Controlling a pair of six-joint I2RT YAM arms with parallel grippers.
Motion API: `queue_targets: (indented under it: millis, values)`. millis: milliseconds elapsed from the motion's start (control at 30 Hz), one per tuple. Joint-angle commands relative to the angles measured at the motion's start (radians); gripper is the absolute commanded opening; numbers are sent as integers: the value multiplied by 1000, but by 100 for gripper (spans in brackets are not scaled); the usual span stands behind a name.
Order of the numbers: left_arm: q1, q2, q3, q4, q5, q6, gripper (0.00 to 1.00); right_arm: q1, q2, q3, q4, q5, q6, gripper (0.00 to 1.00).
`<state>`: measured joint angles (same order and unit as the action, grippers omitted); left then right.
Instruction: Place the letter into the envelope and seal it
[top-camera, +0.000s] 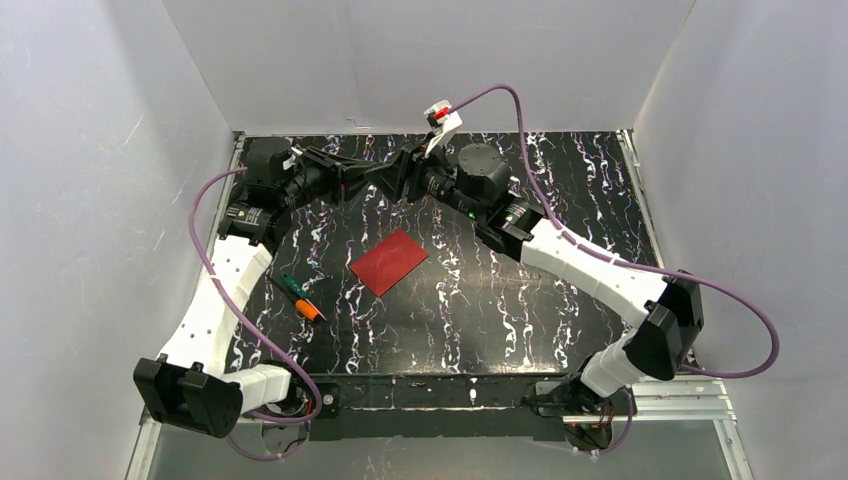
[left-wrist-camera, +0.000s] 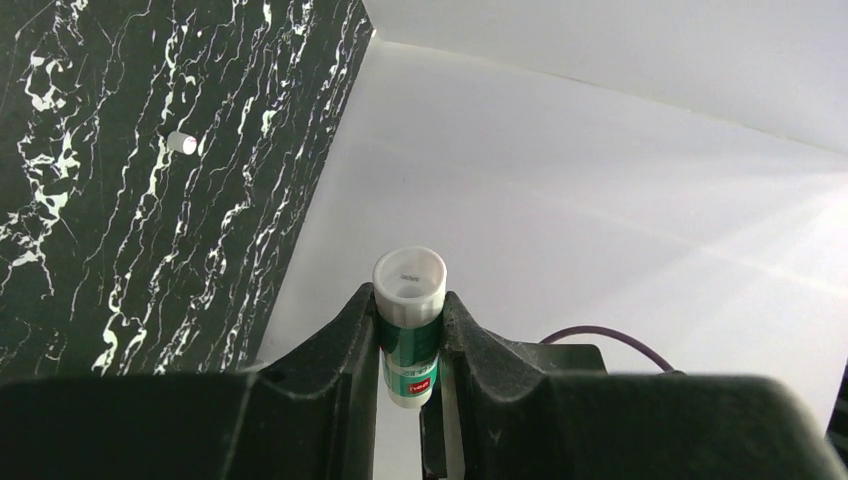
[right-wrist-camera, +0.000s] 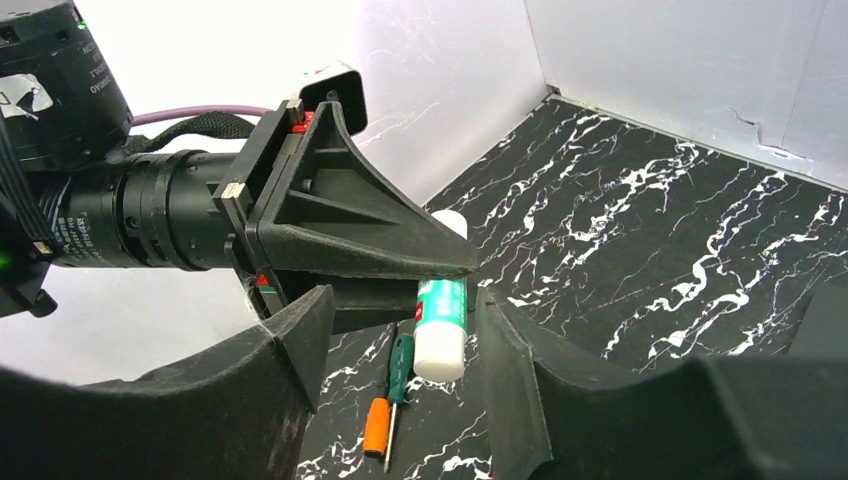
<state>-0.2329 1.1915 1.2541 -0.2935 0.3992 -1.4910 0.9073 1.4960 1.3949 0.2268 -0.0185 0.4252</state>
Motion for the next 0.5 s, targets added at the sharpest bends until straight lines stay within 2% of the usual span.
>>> queue_targets:
  millis: [0, 100, 200, 300, 433, 467]
  values:
    - [2, -35, -25, 29, -9, -48, 0, 12, 23, 65, -18, 13, -30, 64]
    - [6, -31, -24, 33, 3, -56, 0, 13, 24, 56, -23, 14, -34, 65]
    - [8, -29, -25, 37, 10, -60, 0, 14, 40, 73, -50, 13, -35, 55]
    - [12, -26, -19, 46, 16, -60, 0, 15, 47, 73, -52, 13, -37, 52]
    - [14, -18, -5, 46, 30, -51, 0, 15, 49, 81, -36, 13, -41, 34]
    - [14, -18, -5, 43, 29, -45, 0, 15, 47, 82, -26, 13, -38, 32]
